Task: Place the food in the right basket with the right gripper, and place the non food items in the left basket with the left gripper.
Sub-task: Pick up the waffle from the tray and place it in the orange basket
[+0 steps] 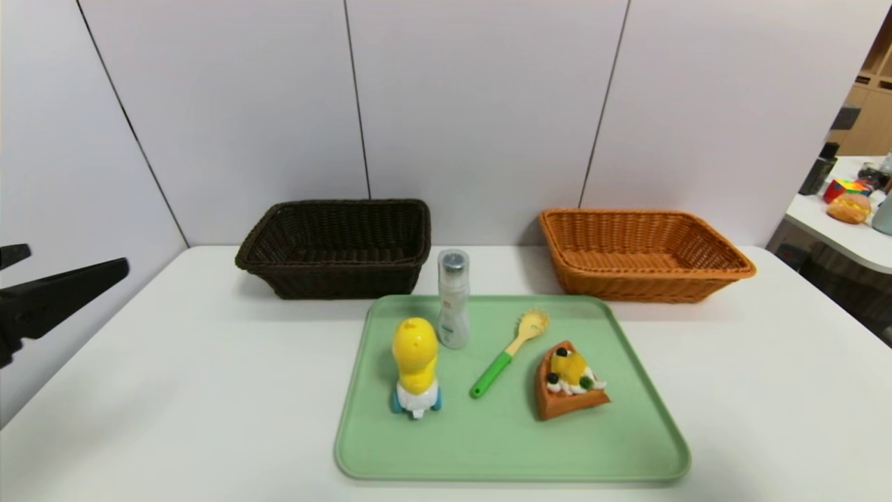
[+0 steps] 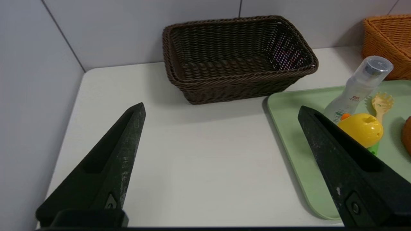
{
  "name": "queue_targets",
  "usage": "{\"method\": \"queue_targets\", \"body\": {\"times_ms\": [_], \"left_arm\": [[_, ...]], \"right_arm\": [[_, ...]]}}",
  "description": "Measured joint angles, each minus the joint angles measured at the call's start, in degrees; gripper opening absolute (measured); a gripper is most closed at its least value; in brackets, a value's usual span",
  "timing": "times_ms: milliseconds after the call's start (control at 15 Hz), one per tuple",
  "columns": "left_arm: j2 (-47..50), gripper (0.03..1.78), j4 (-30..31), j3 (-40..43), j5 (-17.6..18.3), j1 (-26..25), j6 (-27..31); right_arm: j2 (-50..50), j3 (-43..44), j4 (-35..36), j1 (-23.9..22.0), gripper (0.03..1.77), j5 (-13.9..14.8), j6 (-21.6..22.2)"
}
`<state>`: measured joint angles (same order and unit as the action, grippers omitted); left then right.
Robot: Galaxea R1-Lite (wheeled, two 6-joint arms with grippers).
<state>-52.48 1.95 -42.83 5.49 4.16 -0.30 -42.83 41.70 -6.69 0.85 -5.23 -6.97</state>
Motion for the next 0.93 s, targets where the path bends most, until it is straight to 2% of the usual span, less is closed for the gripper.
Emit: {"method": "queue_targets", "body": {"times_ms": [133,400,600,733,800,933], "left_arm": [[-5.51,1.69,0.48,-1.27,-1.41,4.22,-1.76],[-12.02,1.69,0.88,-1.24,-7.06,12.54,-6.58],[-14.58,1.69,2.67,-1.07,-7.46,15.27,-7.07],[-15.21,1.69,2.82,-0.56,-7.35,16.51,-7.05],[-15.37,1.69,2.84,-0.23,-7.39,17.4,-7.05],[-15.48,1.69,2.84,0.13,-7.66,19.3,-7.02]], "right_arm": [[-5.11,0.51,1.84,2.39,1.7,0.11,0.44],[-14.67,0.72,9.53,9.84,1.7,1.65,2.18],[-20.89,1.04,14.1,17.08,1.7,5.39,4.74],[-23.52,1.62,14.32,21.36,1.7,7.59,7.18],[-24.43,2.06,13.97,23.67,1.7,9.3,8.4],[-26.55,3.66,12.34,28.06,1.7,14.48,10.63]]}}
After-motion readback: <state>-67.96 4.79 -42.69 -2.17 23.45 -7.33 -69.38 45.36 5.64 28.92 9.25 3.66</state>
